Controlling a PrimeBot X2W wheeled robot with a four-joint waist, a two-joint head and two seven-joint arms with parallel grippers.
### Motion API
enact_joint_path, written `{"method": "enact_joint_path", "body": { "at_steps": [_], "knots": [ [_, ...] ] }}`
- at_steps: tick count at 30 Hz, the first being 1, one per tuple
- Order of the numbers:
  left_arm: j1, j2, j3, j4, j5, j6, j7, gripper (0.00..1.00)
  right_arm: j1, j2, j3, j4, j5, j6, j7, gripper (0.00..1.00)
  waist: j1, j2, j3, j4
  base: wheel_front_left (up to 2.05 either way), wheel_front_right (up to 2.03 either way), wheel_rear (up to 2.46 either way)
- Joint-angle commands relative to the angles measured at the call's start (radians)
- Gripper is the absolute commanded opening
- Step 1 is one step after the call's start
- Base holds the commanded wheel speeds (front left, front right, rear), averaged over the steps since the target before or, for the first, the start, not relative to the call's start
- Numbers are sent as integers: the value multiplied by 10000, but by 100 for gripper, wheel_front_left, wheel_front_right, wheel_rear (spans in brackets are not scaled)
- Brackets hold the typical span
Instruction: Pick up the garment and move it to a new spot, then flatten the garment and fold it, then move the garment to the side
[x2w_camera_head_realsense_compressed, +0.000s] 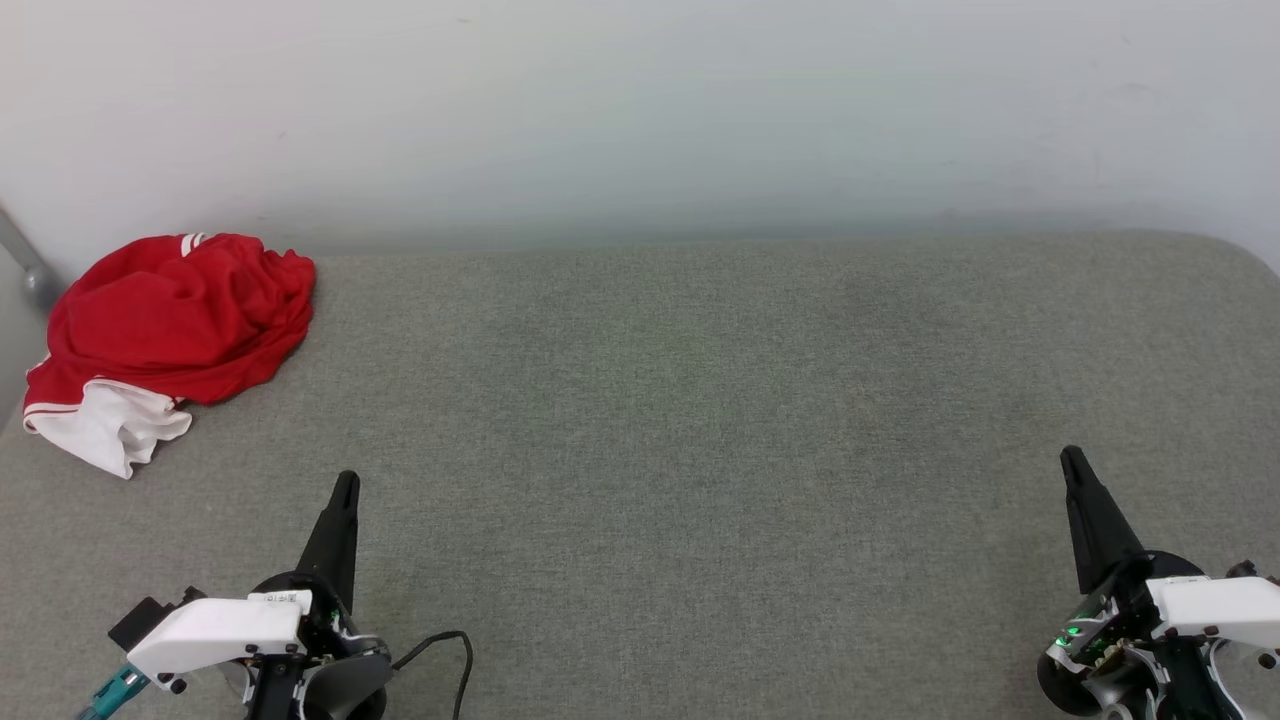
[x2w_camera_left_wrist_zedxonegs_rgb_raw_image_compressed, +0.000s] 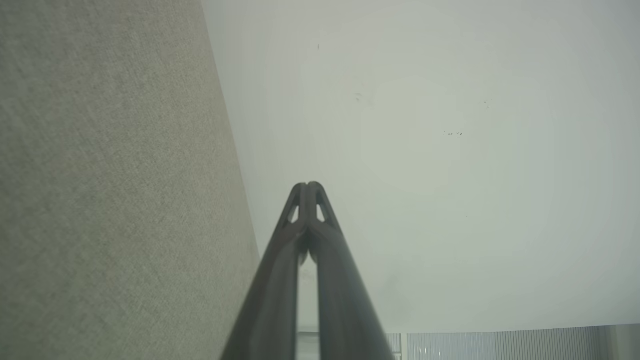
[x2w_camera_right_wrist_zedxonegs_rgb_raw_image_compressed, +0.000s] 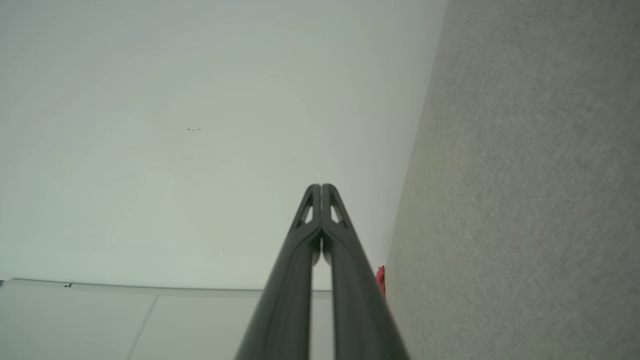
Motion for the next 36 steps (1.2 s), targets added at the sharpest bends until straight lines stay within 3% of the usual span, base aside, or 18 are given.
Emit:
{"method": "enact_joint_path", "body": {
  "at_steps": [1,25,26,36],
  "knots": [
    [-81,-17,37,-1,23,-3,52,0,-151,33,-12,15,-58,-3,19,0,0,0,0,0,0,0,0],
    [-81,-17,38,-1,24,-3,42,0,-151,34,-11,15,-59,-3,19,0,0,0,0,0,0,0,0],
    [0,0,0,0,0,0,13,100,0,0,-2,0,0,0,0,100,0,0,0,0,0,0,0],
    [424,-28,-141,38,-55,0,-162,100,428,12,156,-35,-101,-2,-319,100,0,0,11,5,0,0,0]
  ]
}}
